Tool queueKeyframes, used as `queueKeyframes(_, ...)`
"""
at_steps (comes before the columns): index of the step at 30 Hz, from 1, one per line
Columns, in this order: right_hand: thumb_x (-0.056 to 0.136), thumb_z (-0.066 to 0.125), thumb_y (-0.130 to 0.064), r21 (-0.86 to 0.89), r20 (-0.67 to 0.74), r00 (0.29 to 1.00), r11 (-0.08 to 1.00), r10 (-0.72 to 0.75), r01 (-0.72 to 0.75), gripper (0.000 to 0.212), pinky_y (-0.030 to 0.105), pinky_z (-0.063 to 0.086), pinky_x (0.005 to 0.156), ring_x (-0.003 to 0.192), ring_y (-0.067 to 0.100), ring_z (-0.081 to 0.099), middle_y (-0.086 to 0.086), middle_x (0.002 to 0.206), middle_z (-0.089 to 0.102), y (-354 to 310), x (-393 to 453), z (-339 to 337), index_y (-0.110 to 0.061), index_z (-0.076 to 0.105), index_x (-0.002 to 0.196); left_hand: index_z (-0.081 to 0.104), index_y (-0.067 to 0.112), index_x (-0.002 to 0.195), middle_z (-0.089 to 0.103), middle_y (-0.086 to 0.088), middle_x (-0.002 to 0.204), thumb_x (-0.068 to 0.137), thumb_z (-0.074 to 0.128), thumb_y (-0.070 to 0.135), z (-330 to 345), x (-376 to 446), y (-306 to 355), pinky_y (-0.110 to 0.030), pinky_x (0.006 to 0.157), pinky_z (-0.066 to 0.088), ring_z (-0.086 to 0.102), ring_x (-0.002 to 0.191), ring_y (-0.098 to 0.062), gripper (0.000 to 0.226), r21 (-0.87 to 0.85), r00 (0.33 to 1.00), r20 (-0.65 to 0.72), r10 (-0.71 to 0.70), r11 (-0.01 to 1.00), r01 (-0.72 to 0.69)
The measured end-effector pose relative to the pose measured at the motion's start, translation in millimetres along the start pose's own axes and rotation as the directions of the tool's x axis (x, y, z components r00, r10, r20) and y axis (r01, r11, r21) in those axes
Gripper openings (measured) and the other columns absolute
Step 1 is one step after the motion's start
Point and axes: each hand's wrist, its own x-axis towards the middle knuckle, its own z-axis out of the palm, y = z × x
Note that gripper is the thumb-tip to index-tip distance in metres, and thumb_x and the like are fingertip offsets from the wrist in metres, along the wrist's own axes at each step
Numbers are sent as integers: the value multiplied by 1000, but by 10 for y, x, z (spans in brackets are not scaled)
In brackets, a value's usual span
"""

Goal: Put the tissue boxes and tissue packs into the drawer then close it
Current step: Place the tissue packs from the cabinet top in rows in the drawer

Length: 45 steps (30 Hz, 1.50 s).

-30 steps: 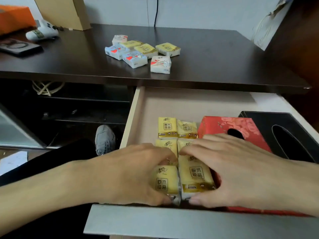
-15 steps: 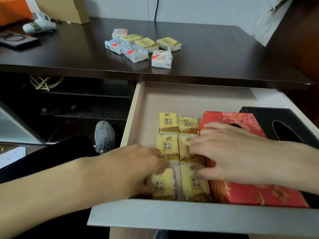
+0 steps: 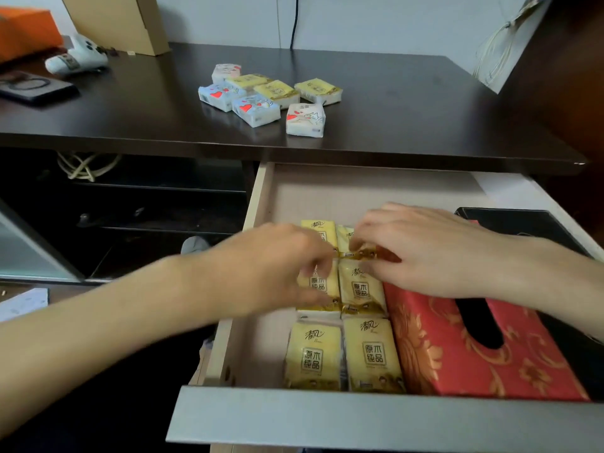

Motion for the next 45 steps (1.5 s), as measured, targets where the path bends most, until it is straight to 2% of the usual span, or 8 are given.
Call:
queueKeyframes(5, 98, 47, -32, -72, 112, 986, 991, 121, -113, 16, 42, 49, 93, 120, 30, 58, 4, 121, 66, 121, 347, 89, -22, 57, 103, 57, 20, 127, 57, 2, 122, 89, 61, 55, -112, 412, -232, -39, 95, 45, 55, 112, -18, 52, 78, 988, 112, -110, 992, 101)
queueKeyframes(10, 94, 41, -26, -57, 127, 980, 988, 151, -144, 25, 49, 53, 93, 113, 34, 63, 7, 119, 70, 161, 441, 200, -22, 63, 105, 57, 20, 110, 56, 1, 112, 92, 52, 60, 36, 549, -295, -40, 82, 49, 57, 99, -21, 44, 158, 954, 244, -174, 978, 138)
queueKeyframes(21, 95, 43, -38, 35, 84, 986, 988, 145, -149, 34, 49, 54, 92, 112, 27, 64, -5, 117, 71, 180, 405, 212, -30, 72, 109, 55, 27, 134, 54, 4, 134, 93, 53, 55, 47, 452, -398, -42, 99, 44, 52, 121, -18, 49, 79, 970, 217, -113, 992, 98)
queueKeyframes(30, 91, 58, -34, 337, -241, 934, 926, 262, -173, 21, 39, 55, 87, 96, 12, 69, -16, 101, 77, 312, 460, -126, -38, 76, 101, 67, 33, 114, 66, 13, 115, 93, 57, 46, -287, 448, -501, -39, 92, 50, 61, 106, -8, 27, 1, 985, -66, -161, 987, 161)
queueKeyframes(35, 92, 60, -20, 556, -431, 833, 829, 346, -56, 24, 37, 55, 90, 90, 10, 70, -11, 97, 76, 481, 864, -472, -32, 76, 105, 75, 30, 97, 70, 16, 85, 92, 57, 32, -616, 506, -657, -28, 74, 52, 65, 81, -3, 19, -180, 821, -452, -349, 937, 300)
queueKeyframes(39, 93, 57, -8, 600, -437, 805, 796, 401, -71, 31, 39, 50, 100, 111, 21, 64, 1, 123, 70, 712, 1424, -600, -25, 74, 113, 75, 19, 103, 74, 5, 100, 92, 56, 20, -828, 745, -879, -29, 81, 52, 64, 91, -9, 22, -340, 701, -568, -431, 899, 278)
queueKeyframes(42, 94, 52, 0, 599, -435, 779, 791, 451, -124, 43, 38, 47, 103, 123, 24, 59, 7, 135, 63, 893, 1802, -593, -17, 66, 131, 68, 12, 119, 68, -3, 121, 92, 57, 18, -961, 1028, -1147, -36, 96, 49, 60, 110, -18, 29, -307, 706, -536, -462, 886, 347)
queueKeyframes(45, 93, 52, 6, 564, -411, 785, 806, 463, -180, 58, 39, 45, 109, 135, 26, 53, 9, 149, 55, 1049, 2104, -547, -13, 50, 148, 66, 11, 124, 65, -6, 129, 91, 59, 20, -1034, 1374, -1427, -31, 90, 47, 58, 114, -21, 35, -251, 720, -483, -498, 867, 431)
